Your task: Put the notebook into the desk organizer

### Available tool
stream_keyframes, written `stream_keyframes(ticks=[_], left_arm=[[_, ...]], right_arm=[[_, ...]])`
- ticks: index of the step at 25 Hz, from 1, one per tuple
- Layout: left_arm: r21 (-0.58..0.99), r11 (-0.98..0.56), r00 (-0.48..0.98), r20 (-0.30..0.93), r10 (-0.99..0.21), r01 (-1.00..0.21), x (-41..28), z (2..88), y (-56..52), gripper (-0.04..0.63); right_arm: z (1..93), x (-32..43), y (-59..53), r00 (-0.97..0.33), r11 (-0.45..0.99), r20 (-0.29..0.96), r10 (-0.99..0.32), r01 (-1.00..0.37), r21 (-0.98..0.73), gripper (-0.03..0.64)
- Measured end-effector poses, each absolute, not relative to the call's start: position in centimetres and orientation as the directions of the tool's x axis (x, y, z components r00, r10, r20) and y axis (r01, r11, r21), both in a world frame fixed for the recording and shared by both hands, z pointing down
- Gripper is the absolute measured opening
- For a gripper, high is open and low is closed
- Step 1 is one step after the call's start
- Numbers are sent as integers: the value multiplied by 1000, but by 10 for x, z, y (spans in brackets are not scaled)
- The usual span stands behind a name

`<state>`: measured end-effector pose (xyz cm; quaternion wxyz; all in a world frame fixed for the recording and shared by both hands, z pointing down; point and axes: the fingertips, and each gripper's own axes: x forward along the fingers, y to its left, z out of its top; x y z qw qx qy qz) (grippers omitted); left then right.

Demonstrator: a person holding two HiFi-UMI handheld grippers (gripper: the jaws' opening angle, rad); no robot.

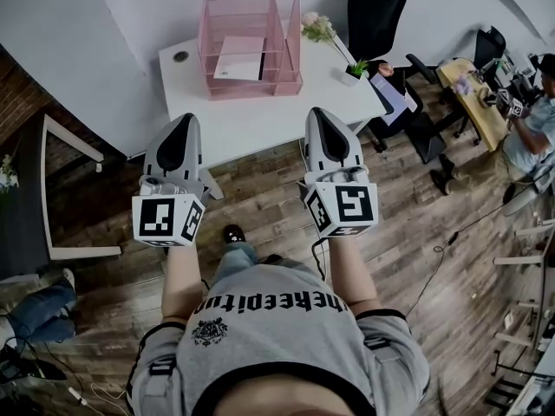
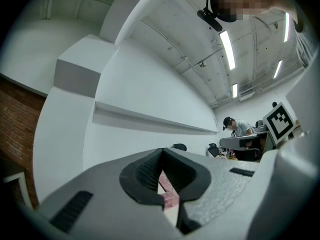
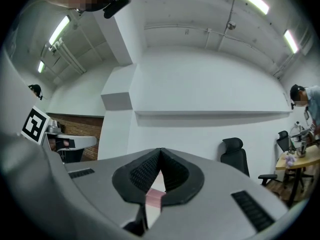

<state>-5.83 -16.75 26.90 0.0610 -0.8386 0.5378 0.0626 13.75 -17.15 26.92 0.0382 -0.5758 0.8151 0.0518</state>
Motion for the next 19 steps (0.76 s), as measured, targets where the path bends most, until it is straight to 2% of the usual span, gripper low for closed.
stream_keyframes(ticks=[19], left_arm=[[-24,-404,400,-199,-894,-914,-59,264,-137,3]], right_arm=[[271,138,-142,-336,335,-121,-934,-942,25,0]])
